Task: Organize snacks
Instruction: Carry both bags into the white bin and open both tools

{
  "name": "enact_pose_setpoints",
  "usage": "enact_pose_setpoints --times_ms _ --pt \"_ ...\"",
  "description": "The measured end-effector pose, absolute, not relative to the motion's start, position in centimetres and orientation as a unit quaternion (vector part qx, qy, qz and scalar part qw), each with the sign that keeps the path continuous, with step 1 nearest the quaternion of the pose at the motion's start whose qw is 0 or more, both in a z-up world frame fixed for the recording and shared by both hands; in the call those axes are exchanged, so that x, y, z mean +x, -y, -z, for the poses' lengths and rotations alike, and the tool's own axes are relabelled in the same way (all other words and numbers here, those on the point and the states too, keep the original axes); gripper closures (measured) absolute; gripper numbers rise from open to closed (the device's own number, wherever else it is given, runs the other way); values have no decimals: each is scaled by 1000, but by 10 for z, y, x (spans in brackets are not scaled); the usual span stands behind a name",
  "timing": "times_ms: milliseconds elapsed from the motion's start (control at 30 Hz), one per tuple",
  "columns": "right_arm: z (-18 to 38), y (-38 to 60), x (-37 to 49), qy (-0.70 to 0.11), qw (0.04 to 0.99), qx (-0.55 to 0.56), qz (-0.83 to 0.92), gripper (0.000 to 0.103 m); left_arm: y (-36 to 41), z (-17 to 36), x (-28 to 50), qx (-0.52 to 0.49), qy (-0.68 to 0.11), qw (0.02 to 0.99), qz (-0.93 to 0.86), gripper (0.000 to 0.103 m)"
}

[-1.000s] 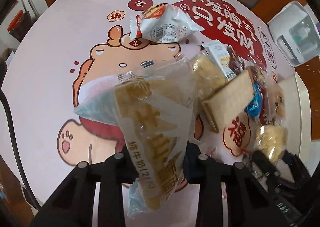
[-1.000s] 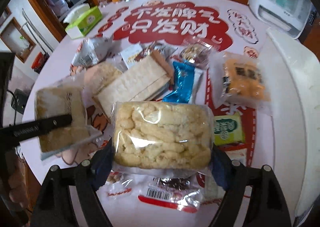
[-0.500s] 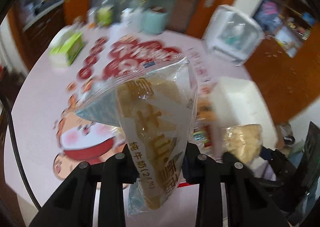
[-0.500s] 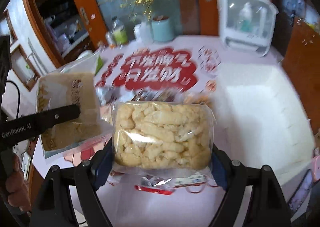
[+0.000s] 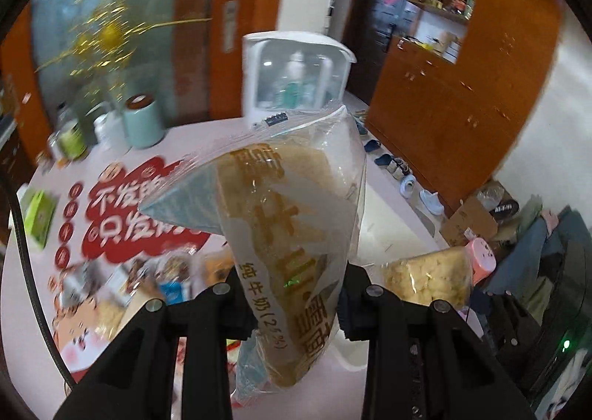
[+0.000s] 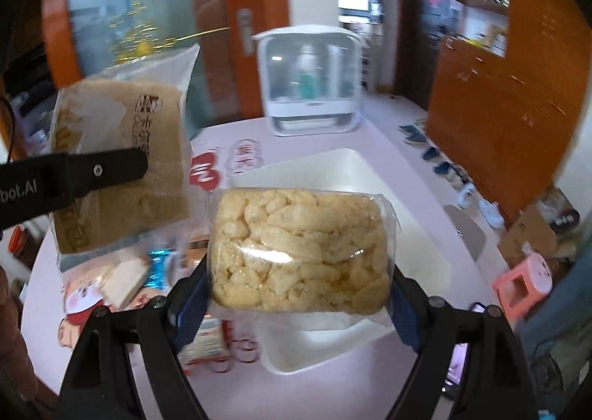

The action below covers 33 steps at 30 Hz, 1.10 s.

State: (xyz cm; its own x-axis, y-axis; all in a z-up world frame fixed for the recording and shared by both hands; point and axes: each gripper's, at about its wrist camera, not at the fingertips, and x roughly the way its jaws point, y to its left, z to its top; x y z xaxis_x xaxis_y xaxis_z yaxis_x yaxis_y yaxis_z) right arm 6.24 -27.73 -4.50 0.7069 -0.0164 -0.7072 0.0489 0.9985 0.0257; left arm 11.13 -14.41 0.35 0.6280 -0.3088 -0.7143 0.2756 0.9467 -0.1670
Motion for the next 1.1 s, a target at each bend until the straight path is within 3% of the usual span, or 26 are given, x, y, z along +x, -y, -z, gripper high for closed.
enact_pose_setpoints --times_ms 333,600,633,667,700,767,867,1100 --pt "75 326 91 -412 909 32 47 18 231 12 141 57 -399 902 155 72" --pt "93 344 104 -442 893 74 35 16 252 33 165 90 -416 893 146 68" --pt "96 346 107 -447 890 79 36 16 253 35 167 96 -416 893 142 66" --pt "99 347 109 -453 887 83 37 16 255 36 169 102 -414 894 137 53" --pt "101 347 110 -457 885 85 37 15 256 37 171 106 -413 895 133 31" --pt "103 346 112 -459 884 82 38 12 256 38 174 117 -405 899 122 13" --pt "102 342 112 -448 891 71 32 7 254 35 177 121 -398 901 124 13" --pt "94 337 110 -437 897 63 21 6 230 39 186 83 -425 896 101 13"
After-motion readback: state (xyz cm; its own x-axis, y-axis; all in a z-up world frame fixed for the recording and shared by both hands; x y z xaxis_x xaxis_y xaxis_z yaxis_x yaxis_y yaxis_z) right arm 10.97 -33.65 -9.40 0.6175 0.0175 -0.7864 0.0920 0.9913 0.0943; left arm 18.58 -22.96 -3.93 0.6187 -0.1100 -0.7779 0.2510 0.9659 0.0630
